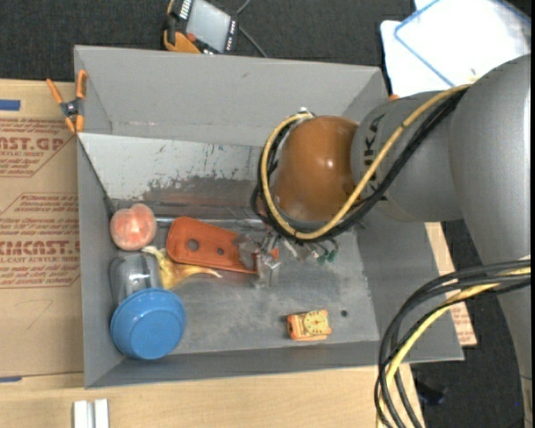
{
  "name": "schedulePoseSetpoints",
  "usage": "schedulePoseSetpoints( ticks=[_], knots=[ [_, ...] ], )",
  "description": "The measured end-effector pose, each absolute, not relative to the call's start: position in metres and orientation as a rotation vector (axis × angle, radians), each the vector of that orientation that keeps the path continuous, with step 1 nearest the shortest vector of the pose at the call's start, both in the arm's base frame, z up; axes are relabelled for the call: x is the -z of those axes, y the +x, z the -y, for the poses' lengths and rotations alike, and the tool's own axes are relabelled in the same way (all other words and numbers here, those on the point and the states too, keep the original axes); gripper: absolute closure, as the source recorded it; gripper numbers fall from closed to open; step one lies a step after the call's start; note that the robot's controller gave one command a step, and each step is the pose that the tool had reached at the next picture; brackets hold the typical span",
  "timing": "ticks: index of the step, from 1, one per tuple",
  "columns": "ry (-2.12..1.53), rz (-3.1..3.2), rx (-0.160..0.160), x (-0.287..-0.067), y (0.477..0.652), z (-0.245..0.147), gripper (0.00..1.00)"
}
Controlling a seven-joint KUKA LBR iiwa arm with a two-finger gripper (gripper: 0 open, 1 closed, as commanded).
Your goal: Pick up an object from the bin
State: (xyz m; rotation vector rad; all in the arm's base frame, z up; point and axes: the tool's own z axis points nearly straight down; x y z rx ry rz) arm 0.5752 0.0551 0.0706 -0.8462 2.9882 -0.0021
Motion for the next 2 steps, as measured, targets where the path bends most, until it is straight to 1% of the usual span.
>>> schedulePoseSetpoints(
  ticks=[1, 2],
  knots=[
    [-0.846, -2.988, 0.002, -0.071, 0.575, -0.055, 1.0],
    [-0.823, -2.988, 0.002, -0.112, 0.579, -0.061, 1.0]
  ],
)
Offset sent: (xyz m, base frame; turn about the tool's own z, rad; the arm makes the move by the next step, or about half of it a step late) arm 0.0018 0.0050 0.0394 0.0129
